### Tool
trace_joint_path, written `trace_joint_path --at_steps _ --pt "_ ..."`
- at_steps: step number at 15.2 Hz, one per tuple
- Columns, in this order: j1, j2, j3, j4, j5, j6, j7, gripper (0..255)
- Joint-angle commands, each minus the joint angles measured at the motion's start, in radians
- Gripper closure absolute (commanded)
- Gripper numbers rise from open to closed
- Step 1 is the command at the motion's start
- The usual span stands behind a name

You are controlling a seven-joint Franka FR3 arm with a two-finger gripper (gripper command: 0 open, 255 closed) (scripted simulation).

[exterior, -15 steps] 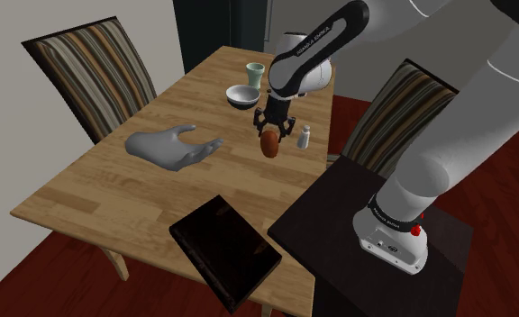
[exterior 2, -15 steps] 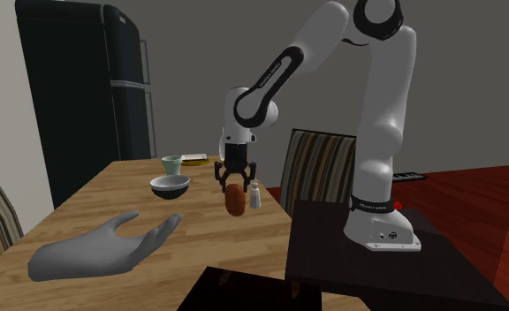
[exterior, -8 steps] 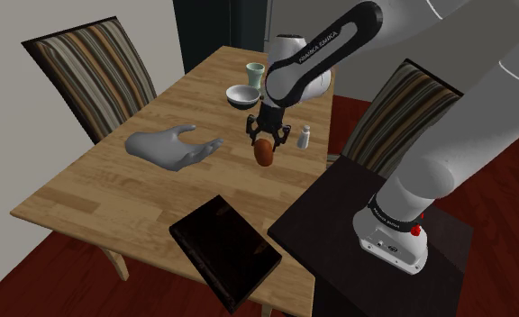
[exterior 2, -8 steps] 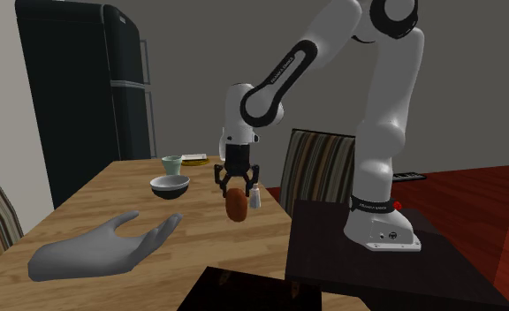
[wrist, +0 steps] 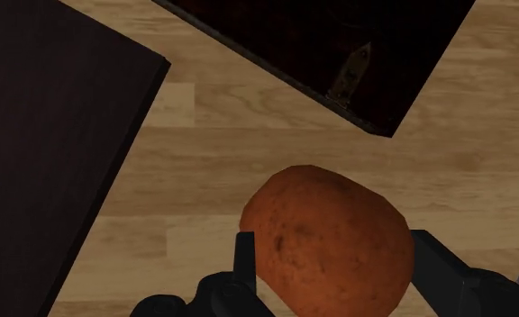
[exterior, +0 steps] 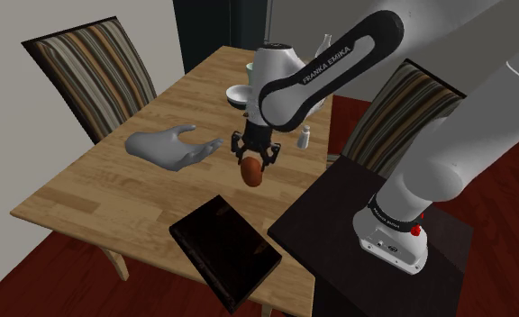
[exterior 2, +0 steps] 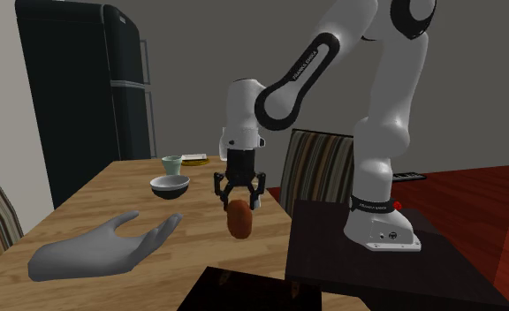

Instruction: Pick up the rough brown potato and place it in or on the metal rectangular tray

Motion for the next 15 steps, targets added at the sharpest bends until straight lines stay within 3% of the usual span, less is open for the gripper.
trace_joint_path --at_steps 1,7,11,15 --pt "0.025 -0.001 0.037 0.001 0.007 0.008 0.058 255" --pt "0.089 0.029 0.153 0.047 -0.006 0.021 0.25 255" --pt "0.124 0.087 0.247 0.115 -0.066 0.03 0.431 255" --pt "0.118 0.145 0.255 0.101 -0.104 0.097 0.454 255"
